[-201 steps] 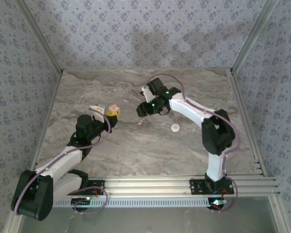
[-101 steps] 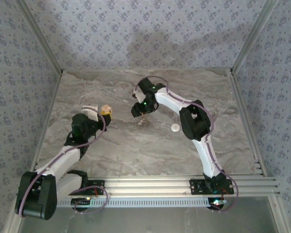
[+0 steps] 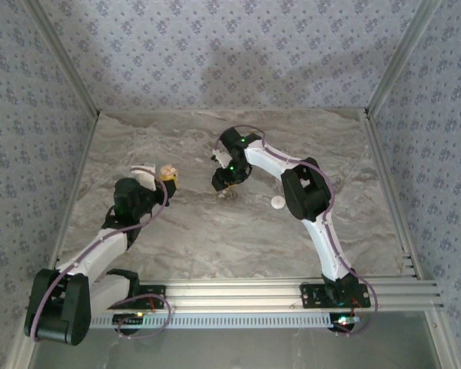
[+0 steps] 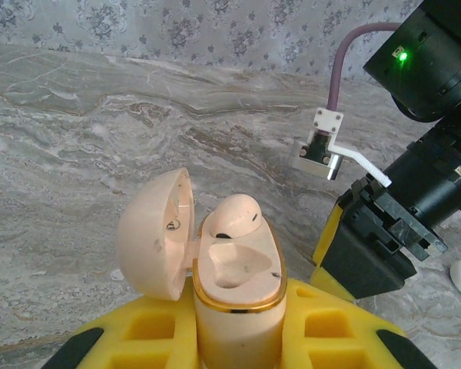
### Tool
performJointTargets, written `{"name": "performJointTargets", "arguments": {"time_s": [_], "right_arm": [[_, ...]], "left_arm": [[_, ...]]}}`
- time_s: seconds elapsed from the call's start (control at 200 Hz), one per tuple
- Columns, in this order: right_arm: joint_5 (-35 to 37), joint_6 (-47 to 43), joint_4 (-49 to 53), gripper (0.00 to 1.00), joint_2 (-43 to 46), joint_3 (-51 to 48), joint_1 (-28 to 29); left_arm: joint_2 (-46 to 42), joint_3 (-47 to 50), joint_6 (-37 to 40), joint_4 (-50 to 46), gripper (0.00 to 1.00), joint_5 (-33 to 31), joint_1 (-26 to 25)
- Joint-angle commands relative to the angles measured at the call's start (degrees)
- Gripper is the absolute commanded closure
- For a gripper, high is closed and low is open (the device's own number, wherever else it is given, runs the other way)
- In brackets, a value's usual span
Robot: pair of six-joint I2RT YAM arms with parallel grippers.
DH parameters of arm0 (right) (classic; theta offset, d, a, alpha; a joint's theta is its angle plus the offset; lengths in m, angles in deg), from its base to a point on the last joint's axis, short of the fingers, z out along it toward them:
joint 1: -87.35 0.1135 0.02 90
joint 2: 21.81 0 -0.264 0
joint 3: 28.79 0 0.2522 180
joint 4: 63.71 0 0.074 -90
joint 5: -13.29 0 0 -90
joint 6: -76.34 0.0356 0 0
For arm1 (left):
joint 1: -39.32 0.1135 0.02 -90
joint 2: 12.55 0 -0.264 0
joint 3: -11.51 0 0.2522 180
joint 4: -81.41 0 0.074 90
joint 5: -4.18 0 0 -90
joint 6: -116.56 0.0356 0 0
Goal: Insert the wireless bluetooth earbuds into the charging case
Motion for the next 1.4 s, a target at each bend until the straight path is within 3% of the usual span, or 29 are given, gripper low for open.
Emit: {"name": "performJointTargets", "arguments": {"time_s": [0.0,0.285,0.69,1.394], "right_arm": [[0.6,-0.9,6.1,0.52,2.7,-3.1,0.8],[-0.1,2.8,4.9,0.56,6.7,-6.3,2.1],[15.5,16.4,16.2,0.57,5.8,7.0,2.5],[12.4,19.9,17.2,0.62,-4.2,14.1,4.2]], "left_arm": [[-0.6,-1.9,0.9,0.9,0.82,0.9,0.5],[-1.7,-1.7,0.7,0.7,0.82,1.4,0.5],[-2.2,-2.1,0.9,0.0,0.82,1.7,0.5],[-1.5,-2.9,1.7,-0.4,0.82,2.5,0.6]]}}
